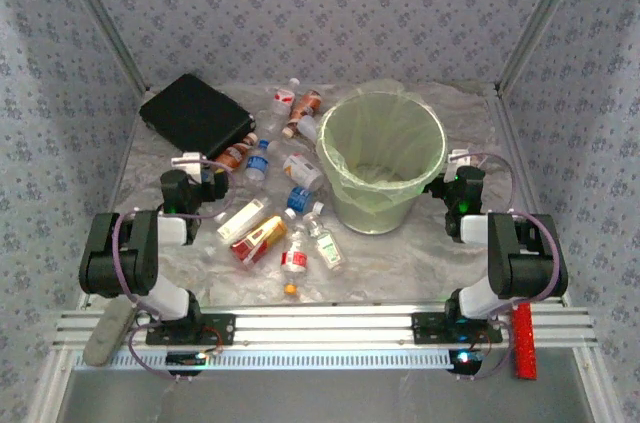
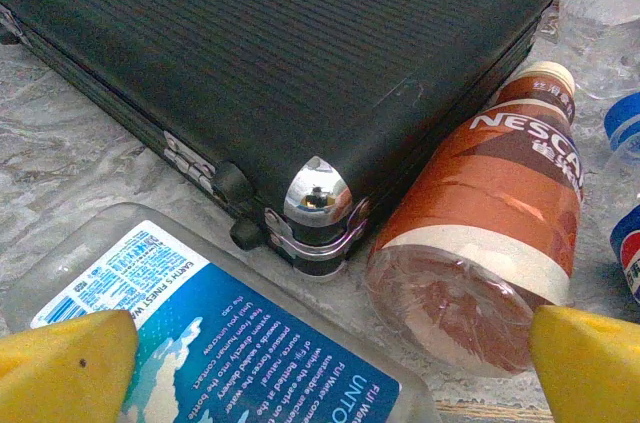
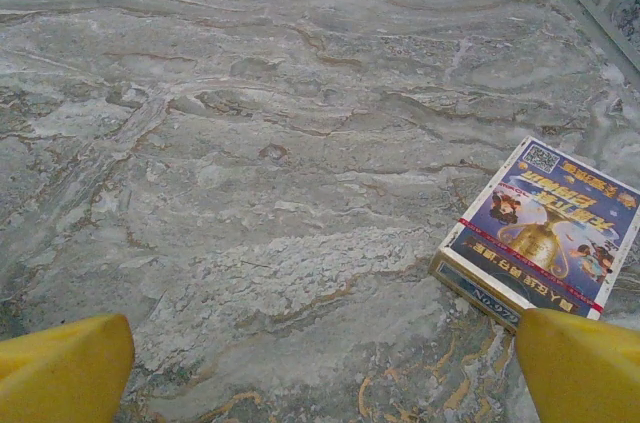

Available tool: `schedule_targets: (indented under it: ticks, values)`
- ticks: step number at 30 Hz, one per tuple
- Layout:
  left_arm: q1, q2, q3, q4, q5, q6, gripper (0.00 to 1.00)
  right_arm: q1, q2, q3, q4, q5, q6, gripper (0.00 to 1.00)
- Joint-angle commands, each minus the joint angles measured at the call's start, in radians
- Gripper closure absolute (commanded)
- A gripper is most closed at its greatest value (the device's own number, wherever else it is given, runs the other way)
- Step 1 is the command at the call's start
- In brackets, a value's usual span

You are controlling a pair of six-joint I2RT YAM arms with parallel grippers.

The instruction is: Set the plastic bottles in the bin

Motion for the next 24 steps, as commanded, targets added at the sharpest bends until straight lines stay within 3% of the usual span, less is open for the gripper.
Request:
schedule_targets:
  ticks: [1,24]
  values:
    - [0.007,0.001,0.022,0.003,0.013,-0.001,0.00,0.003,0.012,-0.008,0.026,-0.003,0.006,0.00]
    - [0.000,0.003,0.027,-0.005,-0.031,-0.010,0.00,-0.002,0.012,0.001,0.013,0.006,0.015,0.00]
